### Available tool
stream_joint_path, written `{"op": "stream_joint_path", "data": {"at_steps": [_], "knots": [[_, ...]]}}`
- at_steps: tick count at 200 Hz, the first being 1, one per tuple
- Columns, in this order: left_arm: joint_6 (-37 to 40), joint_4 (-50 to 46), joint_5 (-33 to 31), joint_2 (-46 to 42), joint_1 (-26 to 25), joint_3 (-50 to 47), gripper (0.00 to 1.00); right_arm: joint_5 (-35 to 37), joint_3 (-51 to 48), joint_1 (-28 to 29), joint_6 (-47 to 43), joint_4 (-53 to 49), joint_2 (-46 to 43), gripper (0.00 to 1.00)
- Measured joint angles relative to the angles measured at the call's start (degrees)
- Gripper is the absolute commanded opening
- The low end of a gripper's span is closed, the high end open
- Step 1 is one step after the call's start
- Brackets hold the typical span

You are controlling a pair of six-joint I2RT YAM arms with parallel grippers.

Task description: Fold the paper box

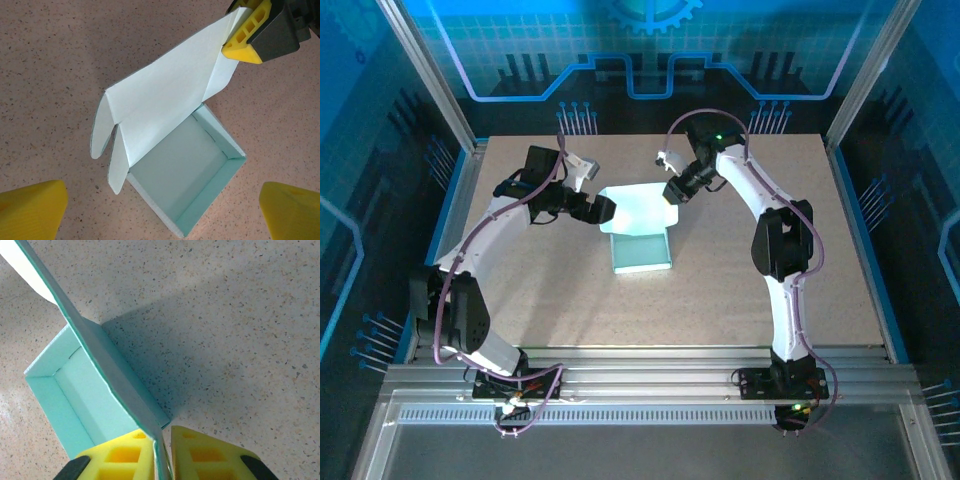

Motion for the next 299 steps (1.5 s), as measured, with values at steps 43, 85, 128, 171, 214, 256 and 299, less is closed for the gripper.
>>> {"op": "stream_joint_path", "data": {"at_steps": [43,85,128,171,214,256,299], "knots": [[0.0,0.0,0.0,0.0,0.0,0.0,0.99,0.2,0.0,0.0,-0.9,-0.4,0.0,0.00],[0.0,0.0,0.0,0.0,-0.3,0.0,0.99,1.5,-0.8,0.6,-1.3,1.0,-0.4,0.00],[2.0,-2.7,-1.5,2.8,-0.9,2.8,0.90,4.6,-3.3,2.1,-2.1,2.8,-2.7,0.00],[5.9,-8.7,-2.6,9.5,-1.0,10.1,0.75,7.1,-3.9,2.9,-2.2,3.8,-3.4,0.00],[7.0,-15.9,-3.0,17.6,-1.0,18.0,0.57,8.2,-4.2,3.0,-2.2,4.2,-3.7,0.00],[7.2,-18.6,-3.3,18.6,-1.0,18.1,0.45,9.0,-4.7,3.0,-2.1,4.2,-4.2,0.00],[6.2,-19.1,-3.3,18.6,-1.2,18.1,0.33,9.1,-4.7,3.0,-2.1,4.3,-4.2,0.00]]}}
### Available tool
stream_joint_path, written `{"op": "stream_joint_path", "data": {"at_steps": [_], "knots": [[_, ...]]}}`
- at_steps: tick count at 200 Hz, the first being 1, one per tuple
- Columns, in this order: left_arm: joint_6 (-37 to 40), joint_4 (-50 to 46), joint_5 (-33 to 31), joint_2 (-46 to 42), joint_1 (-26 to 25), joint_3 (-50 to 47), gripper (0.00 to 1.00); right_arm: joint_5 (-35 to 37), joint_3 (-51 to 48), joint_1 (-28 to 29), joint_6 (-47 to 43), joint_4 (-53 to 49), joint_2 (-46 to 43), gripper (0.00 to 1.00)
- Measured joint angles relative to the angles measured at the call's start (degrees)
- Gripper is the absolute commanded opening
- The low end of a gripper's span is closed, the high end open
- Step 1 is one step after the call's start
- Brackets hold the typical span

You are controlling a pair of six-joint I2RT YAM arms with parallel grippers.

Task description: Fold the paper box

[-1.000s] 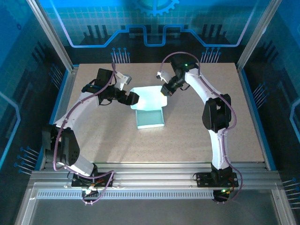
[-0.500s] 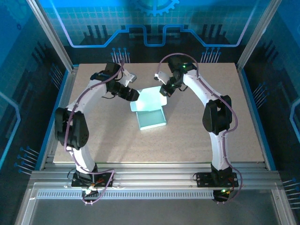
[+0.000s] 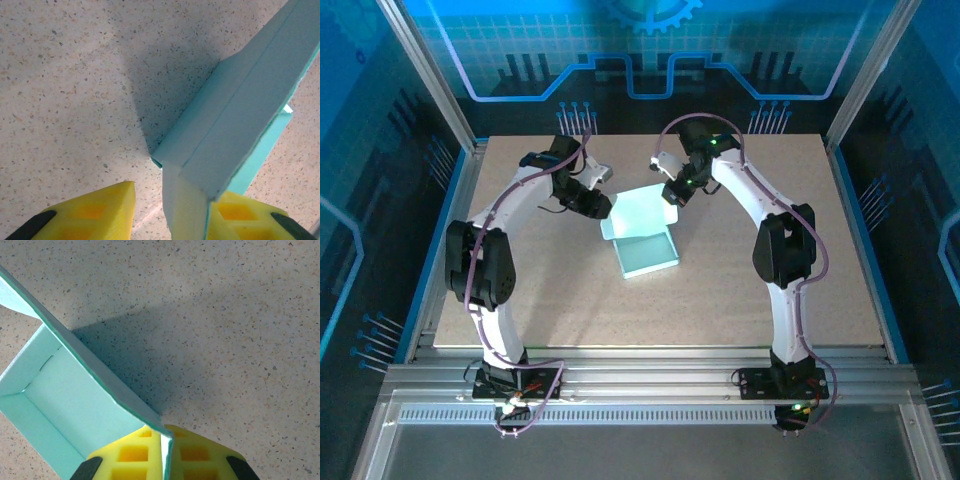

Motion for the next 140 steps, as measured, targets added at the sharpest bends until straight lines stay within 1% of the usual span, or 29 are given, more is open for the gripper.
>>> {"op": "stream_joint_path", "data": {"at_steps": [39,45,67,108,140], "knots": [[-0.2,0.0,0.0,0.0,-0.7,0.0,0.23,0.2,0.0,0.0,0.2,0.2,0.0,0.00],[-0.3,0.0,0.1,0.0,-0.8,0.0,0.20,0.2,0.0,0.0,0.2,0.3,0.0,0.00],[-0.5,0.1,0.2,0.2,-0.9,0.0,0.00,0.4,-0.3,0.0,0.5,0.9,-0.1,0.00],[-1.9,0.0,0.2,0.2,-1.0,0.1,0.00,1.4,-2.3,0.3,2.8,2.8,-1.4,0.00],[-4.2,1.1,-0.1,0.2,-1.5,0.1,0.00,3.6,-5.4,0.7,7.9,5.4,-3.6,0.00]]}}
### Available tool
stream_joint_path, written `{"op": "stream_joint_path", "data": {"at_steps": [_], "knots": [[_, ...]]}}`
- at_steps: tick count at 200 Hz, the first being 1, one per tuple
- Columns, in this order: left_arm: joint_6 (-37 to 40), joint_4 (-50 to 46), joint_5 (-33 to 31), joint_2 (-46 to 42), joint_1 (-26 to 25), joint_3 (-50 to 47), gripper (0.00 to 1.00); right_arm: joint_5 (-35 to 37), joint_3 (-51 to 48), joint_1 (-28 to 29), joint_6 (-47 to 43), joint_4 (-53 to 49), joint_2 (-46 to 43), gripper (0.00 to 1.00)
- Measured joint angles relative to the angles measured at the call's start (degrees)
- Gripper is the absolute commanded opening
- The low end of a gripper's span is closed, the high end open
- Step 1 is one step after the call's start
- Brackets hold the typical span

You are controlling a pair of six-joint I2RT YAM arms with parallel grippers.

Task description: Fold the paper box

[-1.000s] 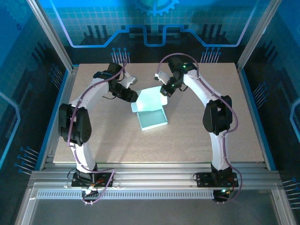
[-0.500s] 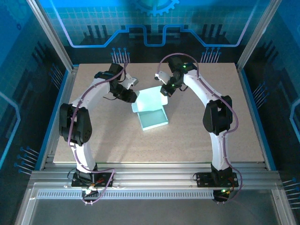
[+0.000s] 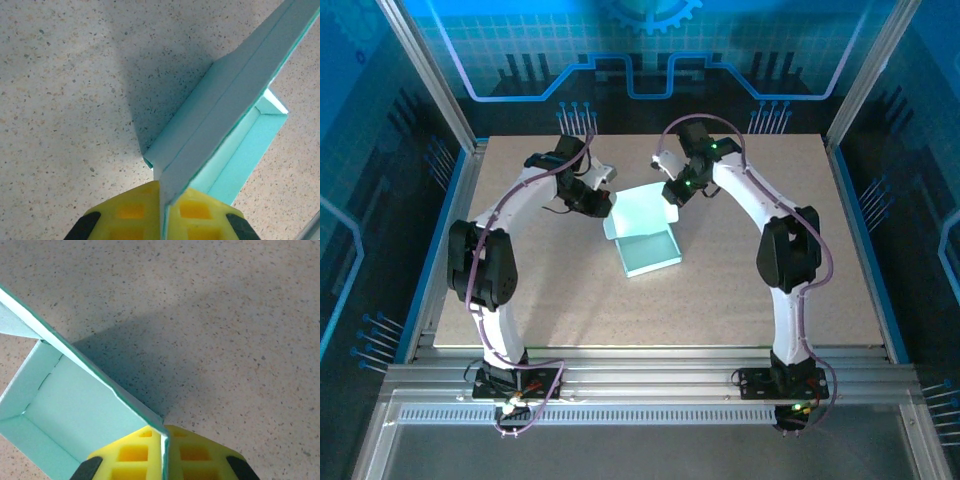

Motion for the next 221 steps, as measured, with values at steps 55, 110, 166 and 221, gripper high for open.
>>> {"op": "stream_joint_path", "data": {"at_steps": [55,110,166,221], "knots": [[-6.1,2.8,-3.1,0.0,-1.4,0.0,0.00,9.2,-9.5,2.9,11.7,7.0,-6.9,0.00],[-10.2,5.0,-7.1,0.2,-3.1,2.4,0.00,19.0,-19.8,6.3,24.4,15.5,-14.3,0.00],[-14.1,9.1,-10.9,0.2,-4.8,2.2,0.00,29.0,-25.6,9.3,33.6,21.8,-17.6,0.00],[-17.8,16.7,-12.7,-1.0,-7.0,-2.1,0.00,35.2,-30.5,10.4,41.9,26.3,-20.0,0.00]]}}
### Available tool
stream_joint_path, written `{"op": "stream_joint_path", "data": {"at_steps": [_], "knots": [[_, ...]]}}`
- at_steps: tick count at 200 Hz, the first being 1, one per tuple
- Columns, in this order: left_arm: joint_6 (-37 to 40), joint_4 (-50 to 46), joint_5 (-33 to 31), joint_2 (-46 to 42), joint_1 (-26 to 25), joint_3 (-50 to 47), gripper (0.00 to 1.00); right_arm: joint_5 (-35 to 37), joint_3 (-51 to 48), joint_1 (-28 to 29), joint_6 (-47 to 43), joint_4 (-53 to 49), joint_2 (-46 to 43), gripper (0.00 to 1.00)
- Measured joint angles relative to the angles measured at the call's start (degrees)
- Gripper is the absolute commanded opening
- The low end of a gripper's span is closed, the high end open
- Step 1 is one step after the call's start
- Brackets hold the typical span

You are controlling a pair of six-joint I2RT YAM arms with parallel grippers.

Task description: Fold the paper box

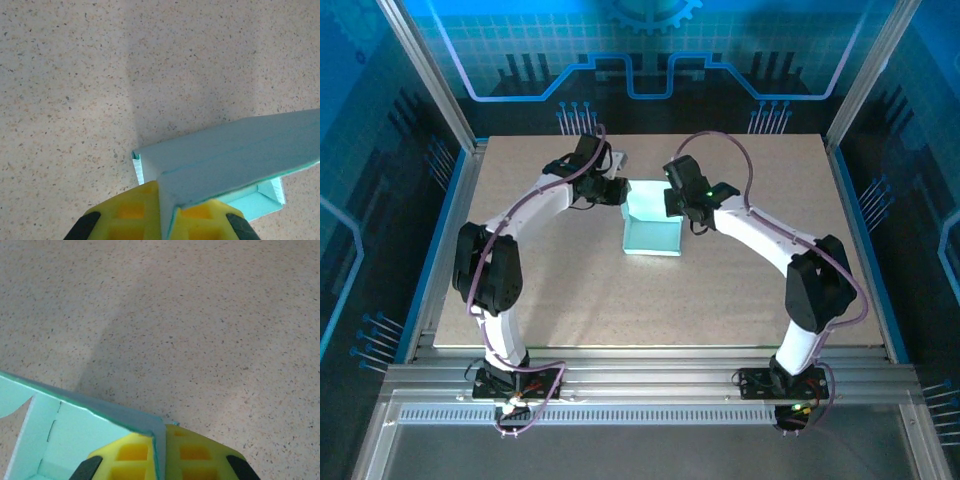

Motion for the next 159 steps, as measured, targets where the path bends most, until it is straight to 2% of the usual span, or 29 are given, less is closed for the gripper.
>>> {"op": "stream_joint_path", "data": {"at_steps": [71,159], "knots": [[-4.1,8.0,-6.2,-4.0,-3.1,-6.1,0.00,9.2,-5.0,3.0,7.4,5.6,-2.1,0.00],[-11.5,16.7,-14.0,-7.5,-7.9,-13.8,0.00,13.6,-7.3,3.2,14.8,8.1,-2.2,0.00]]}}
